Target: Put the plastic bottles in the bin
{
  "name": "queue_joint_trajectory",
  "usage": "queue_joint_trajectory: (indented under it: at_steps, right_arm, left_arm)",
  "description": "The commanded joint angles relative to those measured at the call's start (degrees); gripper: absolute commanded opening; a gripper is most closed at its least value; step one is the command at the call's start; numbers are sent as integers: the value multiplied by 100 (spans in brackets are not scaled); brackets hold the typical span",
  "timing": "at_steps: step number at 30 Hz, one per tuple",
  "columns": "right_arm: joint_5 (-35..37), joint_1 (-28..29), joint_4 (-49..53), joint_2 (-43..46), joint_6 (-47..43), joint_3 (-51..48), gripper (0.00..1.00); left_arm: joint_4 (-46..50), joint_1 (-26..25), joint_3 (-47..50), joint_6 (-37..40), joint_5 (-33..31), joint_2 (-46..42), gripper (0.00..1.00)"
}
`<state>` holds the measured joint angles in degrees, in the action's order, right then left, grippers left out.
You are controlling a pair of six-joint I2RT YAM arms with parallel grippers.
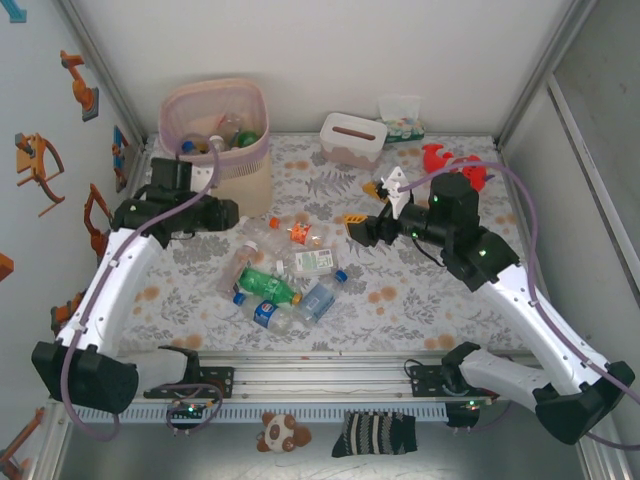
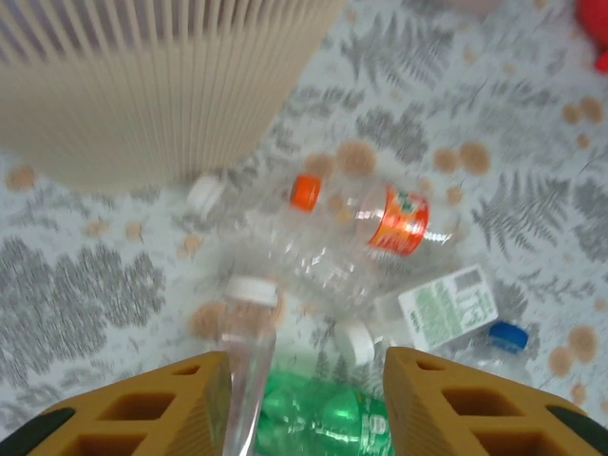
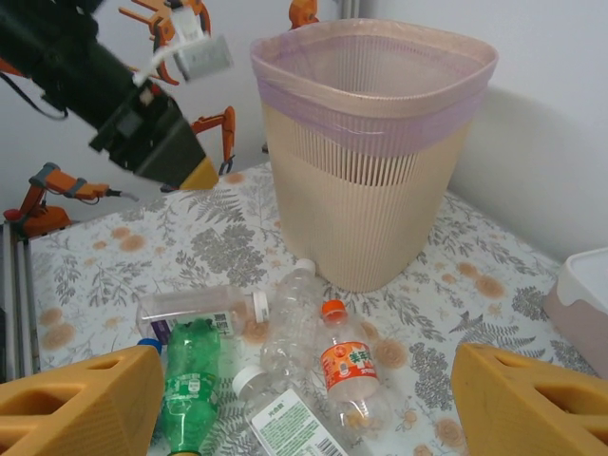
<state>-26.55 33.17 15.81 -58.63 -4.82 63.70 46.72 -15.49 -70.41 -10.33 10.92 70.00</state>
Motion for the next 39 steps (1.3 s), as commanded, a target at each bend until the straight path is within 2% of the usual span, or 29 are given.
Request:
queue_joint_trajectory:
  at_steps: [1,16,31,39]
  right_arm:
    - [-88,14,-70,65,-76,-62,78]
    - [61,12,-9,-192,-80,8,78]
    - [100,10,36,-430,-72,112,78]
    - [132,13,-52,-282,16,26,77]
  left_arm:
    - [-67,-111,389,-116,-202,97,48]
    - [-181,-462,651,636,-594,1495,65]
    - [-192,-527,783,901,-779,2207,66]
    - [-7,-612,732,972,-917,2419,61]
